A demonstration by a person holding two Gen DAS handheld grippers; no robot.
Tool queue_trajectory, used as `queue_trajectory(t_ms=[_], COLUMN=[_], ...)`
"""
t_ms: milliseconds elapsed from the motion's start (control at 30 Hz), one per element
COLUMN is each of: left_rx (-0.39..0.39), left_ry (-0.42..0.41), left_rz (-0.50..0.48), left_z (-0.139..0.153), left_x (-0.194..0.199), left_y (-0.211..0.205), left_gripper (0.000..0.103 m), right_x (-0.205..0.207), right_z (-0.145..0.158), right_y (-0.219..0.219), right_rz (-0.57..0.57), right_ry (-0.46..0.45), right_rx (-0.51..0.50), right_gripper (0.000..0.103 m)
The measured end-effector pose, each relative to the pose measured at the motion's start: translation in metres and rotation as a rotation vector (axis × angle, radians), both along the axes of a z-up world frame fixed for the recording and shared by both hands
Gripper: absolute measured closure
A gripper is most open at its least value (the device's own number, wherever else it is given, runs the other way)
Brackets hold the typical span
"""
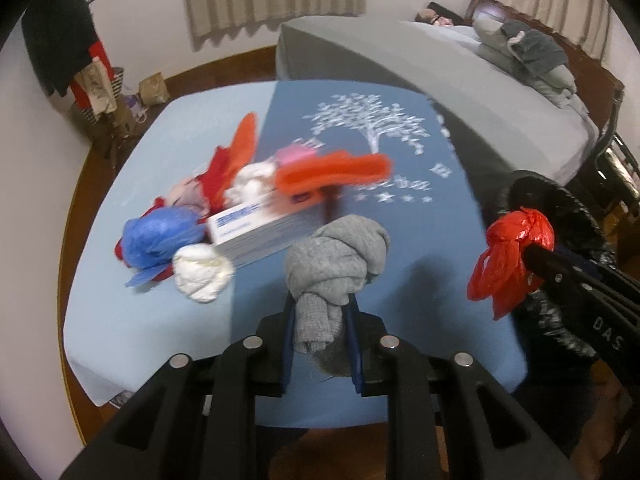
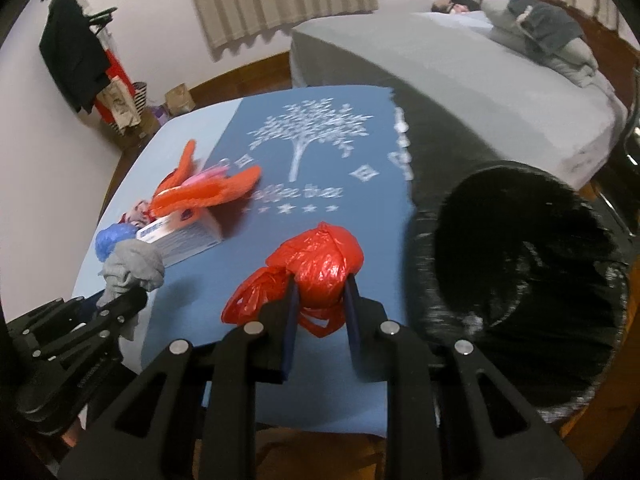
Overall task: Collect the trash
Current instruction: 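Carry both items over the black bin and open both tools to drop them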
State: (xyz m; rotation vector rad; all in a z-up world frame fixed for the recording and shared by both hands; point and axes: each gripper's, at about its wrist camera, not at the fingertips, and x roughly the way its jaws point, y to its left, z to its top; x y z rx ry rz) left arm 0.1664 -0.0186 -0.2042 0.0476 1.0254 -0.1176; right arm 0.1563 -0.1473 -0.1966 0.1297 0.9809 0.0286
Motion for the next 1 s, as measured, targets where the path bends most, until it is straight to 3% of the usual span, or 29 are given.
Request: queue_trajectory(t_ms=[400,700,867,900,967,1000], left_rx=[-0.060,-0.059,-0.027,-0.018,-0.016,-0.007], left_ry=[0.005,0.046,0.095,0.112,0.159,0.162], left_rz=[-0.178,-0.315,-0.335,-0.340,-0.352,-0.350], left_z=[0.013,-0.010,-0.037,-0.044,-0.061,-0.065], left_x=[0.005,0.012,0.030,0.034,0.043,0.044], left_y=[-0.134,-0.240,-0.276,-0.281,-0.290,-0.292], left_gripper=[0.081,0.081,0.079,0.075,0.052,0.047], right_x=[-0.034,-0.032,-0.016,-0.011,-0.003,-0.001], right_z=[0.015,-0.022,-0.048,-0.056,-0.067,-0.073], right_y=[-0.122,-0.222,-0.240,-0.243,-0.249,-0.251], right_rz=[-0.158,-0.267,-0.266,-0.261,-0.264,-0.273], right_ry=[0.003,0.087,0.128,0.146,0.169,0.178], right_rx=[-0.065,-0.054,-0.036,-0.030,-0.031,-0.041], right_gripper=[0.082,0.082,0.082,0.080,0.076,0.072])
